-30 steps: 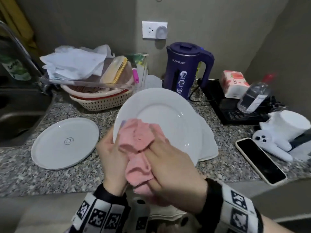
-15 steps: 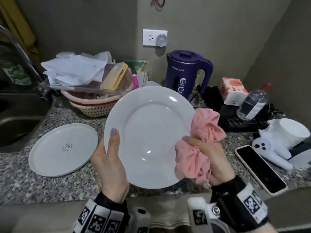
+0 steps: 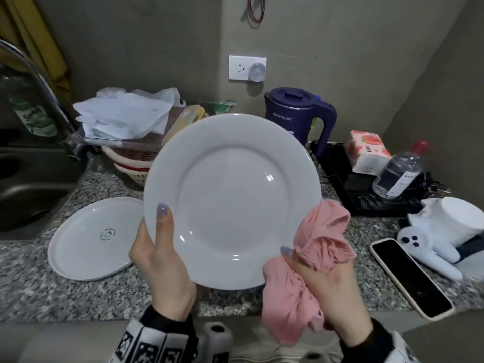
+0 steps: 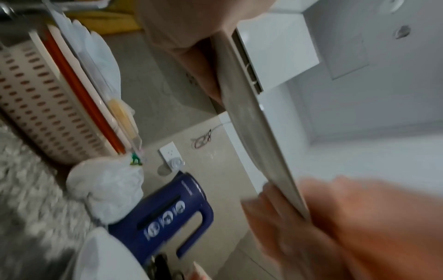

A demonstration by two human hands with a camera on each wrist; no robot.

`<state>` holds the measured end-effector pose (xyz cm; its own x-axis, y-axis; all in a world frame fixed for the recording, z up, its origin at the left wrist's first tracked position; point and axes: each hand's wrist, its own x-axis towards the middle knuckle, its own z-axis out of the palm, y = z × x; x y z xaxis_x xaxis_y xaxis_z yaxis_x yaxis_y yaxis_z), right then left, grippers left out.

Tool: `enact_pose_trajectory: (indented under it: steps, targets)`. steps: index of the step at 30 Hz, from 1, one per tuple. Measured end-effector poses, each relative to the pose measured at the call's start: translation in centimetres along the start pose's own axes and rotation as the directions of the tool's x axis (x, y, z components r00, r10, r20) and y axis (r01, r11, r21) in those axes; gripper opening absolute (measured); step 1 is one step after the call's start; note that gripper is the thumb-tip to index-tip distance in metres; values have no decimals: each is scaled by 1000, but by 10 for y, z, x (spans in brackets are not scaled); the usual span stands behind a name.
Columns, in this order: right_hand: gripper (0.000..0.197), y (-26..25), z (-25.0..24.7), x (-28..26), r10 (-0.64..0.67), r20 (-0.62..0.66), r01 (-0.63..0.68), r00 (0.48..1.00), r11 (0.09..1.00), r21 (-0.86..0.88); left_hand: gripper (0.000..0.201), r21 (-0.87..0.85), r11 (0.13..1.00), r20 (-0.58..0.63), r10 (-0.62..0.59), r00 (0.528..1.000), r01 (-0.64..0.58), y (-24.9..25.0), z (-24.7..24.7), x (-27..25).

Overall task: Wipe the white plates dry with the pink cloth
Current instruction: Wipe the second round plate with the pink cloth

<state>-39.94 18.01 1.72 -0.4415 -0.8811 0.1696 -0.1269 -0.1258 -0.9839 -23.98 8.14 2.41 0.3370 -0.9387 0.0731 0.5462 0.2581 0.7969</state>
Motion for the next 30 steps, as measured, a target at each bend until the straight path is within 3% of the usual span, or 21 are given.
enact_pose_trajectory:
  steps: [2, 4, 6, 8, 10, 12, 13, 15, 18, 20, 22, 23, 26, 27, 28, 30]
  targets:
    - [24, -10, -11, 1, 31, 76, -23, 997, 993, -112, 20, 11, 1000, 24, 23, 999, -23, 9, -3, 8]
    - [36, -27, -25, 5, 15, 28, -10, 999, 988, -152, 20, 31, 999, 68, 42, 997, -44, 16, -8, 12]
    - [20, -53, -32, 11, -186, -2, 176, 983, 931, -321, 22, 53, 997, 126, 47, 991, -54, 19, -11, 8]
    - [15, -74, -25, 22, -300, 113, 299, 947, 698, -651, 17, 88, 994, 179, 42, 983, -58, 18, -12, 0]
    - [47, -81, -3, 33, -301, 226, 338, 926, 399, -852, 12, 116, 991, 226, 38, 973, -65, 17, -8, -9]
    - [71, -77, 27, 32, -300, 359, 420, 884, 172, -891, 17, 154, 983, 268, 60, 961, -104, 16, -2, -14]
    - [75, -71, 42, 26, -287, 439, 491, 852, 142, -860, 22, 176, 976, 282, 78, 956, -131, 14, -1, -14]
    - [73, -53, 64, 6, -251, 575, 620, 779, 165, -767, 39, 203, 968, 265, 89, 960, -146, 13, 2, -13]
    - [74, -46, 64, -5, -199, 651, 679, 733, 158, -717, 39, 116, 989, 232, 58, 971, -86, 16, 0, -12]
    - [74, -50, 51, 17, -189, 554, 582, 811, 165, -796, 47, 157, 981, 235, 75, 969, -114, 14, -4, -15]
    - [70, -58, 42, 38, -202, 441, 481, 875, 247, -841, 40, 162, 984, 218, 40, 975, -77, 8, -4, -20]
    - [67, -55, 41, 40, -215, 450, 495, 867, 255, -831, 35, 160, 985, 220, 22, 975, -58, 4, -2, -20]
    - [59, -26, 47, 21, -273, 631, 681, 726, 160, -715, 39, 274, 955, 233, 53, 971, -117, -8, -5, -13]
    - [58, -17, 44, 13, -247, 669, 710, 701, 152, -688, 33, 284, 952, 266, 37, 963, -115, -9, -4, -10]
    - [57, -10, 37, 8, -211, 668, 699, 714, 159, -697, 25, 299, 947, 271, 35, 962, -118, -10, -3, -6]
    - [58, 0, 16, 11, -147, 596, 613, 790, 148, -776, 19, 255, 966, 152, -9, 988, -31, -14, 5, 1]
